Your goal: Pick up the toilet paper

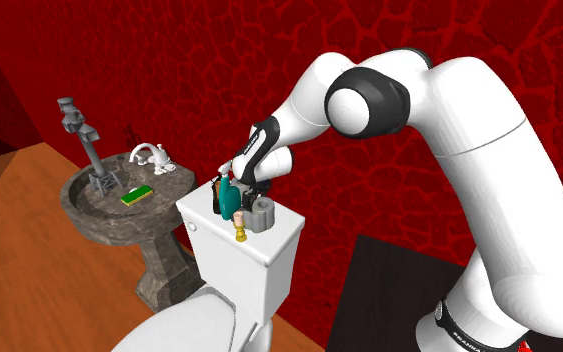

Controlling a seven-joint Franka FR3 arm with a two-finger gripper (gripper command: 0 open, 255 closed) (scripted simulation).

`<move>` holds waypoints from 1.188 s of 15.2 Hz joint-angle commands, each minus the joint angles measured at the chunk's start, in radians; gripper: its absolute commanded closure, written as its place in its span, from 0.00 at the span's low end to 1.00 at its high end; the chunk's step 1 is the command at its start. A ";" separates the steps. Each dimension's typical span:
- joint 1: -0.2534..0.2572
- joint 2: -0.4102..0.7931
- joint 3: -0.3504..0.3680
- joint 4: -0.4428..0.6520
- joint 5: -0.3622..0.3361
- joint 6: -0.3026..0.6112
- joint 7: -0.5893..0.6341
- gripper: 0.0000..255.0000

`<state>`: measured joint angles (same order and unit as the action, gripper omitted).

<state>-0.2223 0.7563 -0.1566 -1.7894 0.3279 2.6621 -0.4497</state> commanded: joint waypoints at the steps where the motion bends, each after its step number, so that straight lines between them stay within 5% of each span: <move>1: 0.000 0.001 0.000 -0.001 0.000 -0.001 0.000 1.00; 18: 0.033 -0.156 -0.046 -0.039 -0.044 -0.121 0.037 1.00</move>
<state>-0.1906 0.6080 -0.2005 -1.8275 0.2865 2.5479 -0.4147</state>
